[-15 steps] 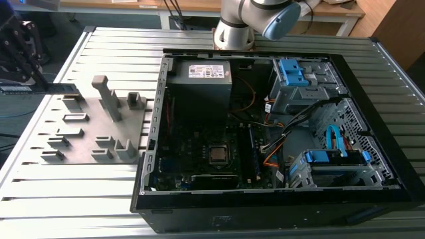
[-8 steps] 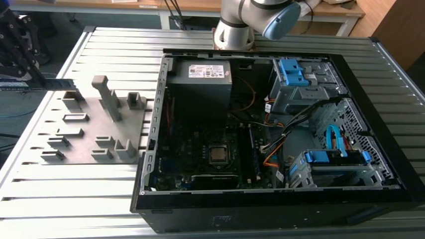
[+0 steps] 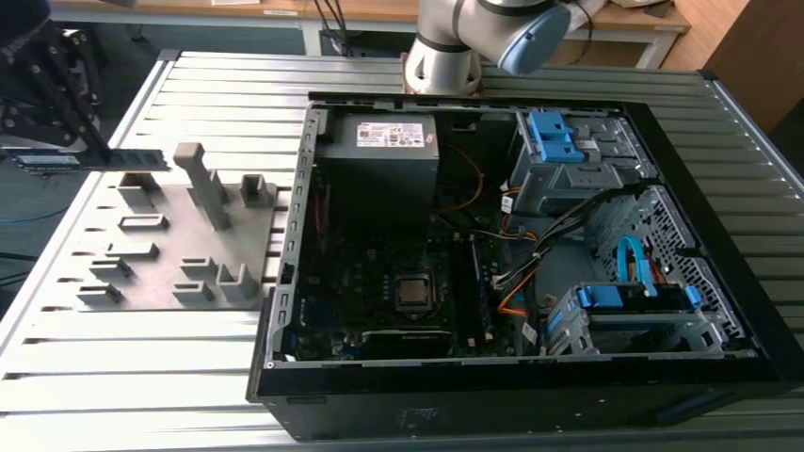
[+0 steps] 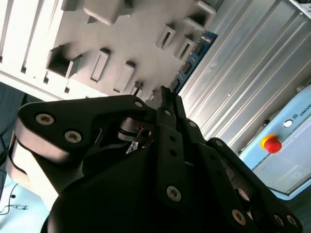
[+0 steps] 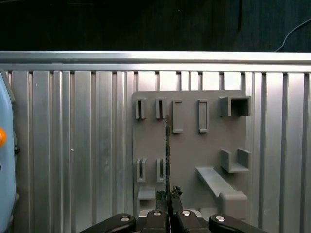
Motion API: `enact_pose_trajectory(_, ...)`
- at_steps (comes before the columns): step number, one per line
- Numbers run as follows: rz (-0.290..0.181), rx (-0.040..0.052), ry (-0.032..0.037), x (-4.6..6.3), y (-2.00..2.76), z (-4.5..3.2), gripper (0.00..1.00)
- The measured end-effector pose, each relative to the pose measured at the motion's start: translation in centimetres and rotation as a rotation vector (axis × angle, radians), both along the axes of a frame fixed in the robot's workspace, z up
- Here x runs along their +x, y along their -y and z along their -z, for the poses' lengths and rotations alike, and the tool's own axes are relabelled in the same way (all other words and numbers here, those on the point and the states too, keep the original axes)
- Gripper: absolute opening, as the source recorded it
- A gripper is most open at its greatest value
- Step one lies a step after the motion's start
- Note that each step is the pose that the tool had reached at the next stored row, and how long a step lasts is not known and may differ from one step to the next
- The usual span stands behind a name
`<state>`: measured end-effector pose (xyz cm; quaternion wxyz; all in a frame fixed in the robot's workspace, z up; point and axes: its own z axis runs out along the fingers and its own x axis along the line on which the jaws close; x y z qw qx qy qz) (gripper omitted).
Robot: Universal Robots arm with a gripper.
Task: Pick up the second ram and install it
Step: 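Pick up the second ram and move it above second insertion slot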
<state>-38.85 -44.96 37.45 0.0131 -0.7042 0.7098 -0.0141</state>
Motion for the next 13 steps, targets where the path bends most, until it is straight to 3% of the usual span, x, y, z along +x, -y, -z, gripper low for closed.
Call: enact_pose_trajectory(13, 0.000, 0.0000, -0.0002, 5.6, 0.00, 0.00, 0.14)
